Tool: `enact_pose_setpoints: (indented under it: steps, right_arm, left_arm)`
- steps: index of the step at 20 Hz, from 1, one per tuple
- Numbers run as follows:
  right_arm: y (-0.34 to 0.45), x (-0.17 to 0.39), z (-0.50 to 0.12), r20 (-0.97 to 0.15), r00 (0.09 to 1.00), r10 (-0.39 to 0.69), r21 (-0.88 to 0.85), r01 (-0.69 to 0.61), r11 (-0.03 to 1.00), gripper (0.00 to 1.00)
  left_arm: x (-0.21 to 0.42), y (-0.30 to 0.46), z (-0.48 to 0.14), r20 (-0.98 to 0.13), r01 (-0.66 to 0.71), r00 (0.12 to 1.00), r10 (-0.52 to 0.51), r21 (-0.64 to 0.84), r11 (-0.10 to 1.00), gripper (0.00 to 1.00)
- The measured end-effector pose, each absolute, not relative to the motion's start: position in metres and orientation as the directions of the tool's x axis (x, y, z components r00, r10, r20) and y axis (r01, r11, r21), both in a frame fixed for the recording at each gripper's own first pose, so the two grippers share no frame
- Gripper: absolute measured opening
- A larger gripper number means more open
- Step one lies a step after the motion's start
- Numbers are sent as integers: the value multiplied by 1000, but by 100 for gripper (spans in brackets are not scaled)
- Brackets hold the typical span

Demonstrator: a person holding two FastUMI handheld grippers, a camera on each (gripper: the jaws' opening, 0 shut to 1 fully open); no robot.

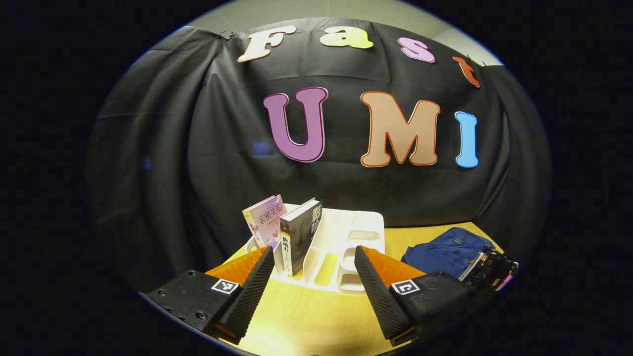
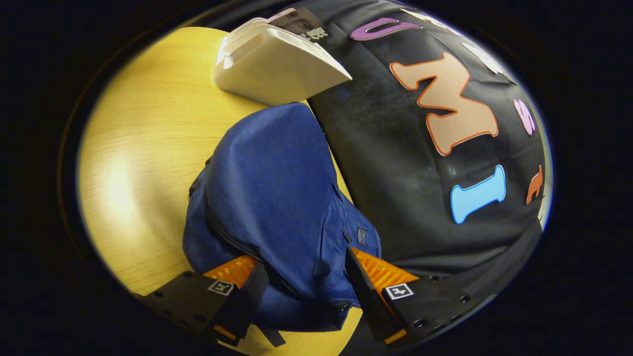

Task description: Open the schoolbag, grab two books from the bookshelf and put them into the schoolbag.

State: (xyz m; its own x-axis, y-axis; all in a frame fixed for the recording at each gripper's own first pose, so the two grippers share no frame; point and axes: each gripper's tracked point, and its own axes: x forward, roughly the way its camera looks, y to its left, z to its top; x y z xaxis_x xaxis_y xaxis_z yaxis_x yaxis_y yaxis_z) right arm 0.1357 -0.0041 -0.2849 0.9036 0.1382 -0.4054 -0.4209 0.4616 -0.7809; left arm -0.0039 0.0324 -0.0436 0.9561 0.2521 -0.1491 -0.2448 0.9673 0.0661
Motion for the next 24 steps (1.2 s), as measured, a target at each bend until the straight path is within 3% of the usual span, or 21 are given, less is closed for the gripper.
enact_pose_setpoints:
  steps: [3, 9, 10, 11, 12, 14, 16, 23, 24]
  right_arm:
    - [11, 148, -281, -378, 909, 174, -806, -416, 421, 72]
    - [19, 157, -294, -401, 901, 166, -796, -433, 422, 7]
    - [21, 157, -291, -389, 905, 172, -806, -425, 412, 13]
    - [20, 156, -287, -377, 910, 172, -818, -414, 399, 13]
    - [20, 158, -287, -376, 911, 171, -822, -413, 391, 6]
    - [18, 157, -289, -384, 907, 171, -820, -420, 388, 10]
    - [17, 157, -286, -388, 906, 170, -813, -424, 399, 5]
    - [7, 165, -259, -359, 919, 161, -762, -388, 518, 7]
    - [6, 165, -255, -358, 920, 160, -749, -385, 539, 2]
  left_arm:
    - [-4, 32, -40, -144, -250, 955, 258, 66, 966, 96]
    - [-7, 33, -41, -148, -261, 952, 270, 72, 963, 96]
    - [-8, 35, -41, -149, -264, 951, 272, 70, 962, 96]
    - [-9, 35, -41, -151, -267, 950, 274, 68, 961, 96]
    - [-11, 37, -42, -153, -270, 948, 278, 67, 960, 96]
    - [-13, 39, -43, -156, -277, 946, 284, 64, 959, 96]
    - [-14, 42, -44, -160, -280, 945, 286, 60, 958, 94]
    - [-10, 50, -42, -174, -277, 943, 284, 64, 959, 95]
    - [-8, 51, -42, -178, -274, 943, 281, 62, 960, 95]
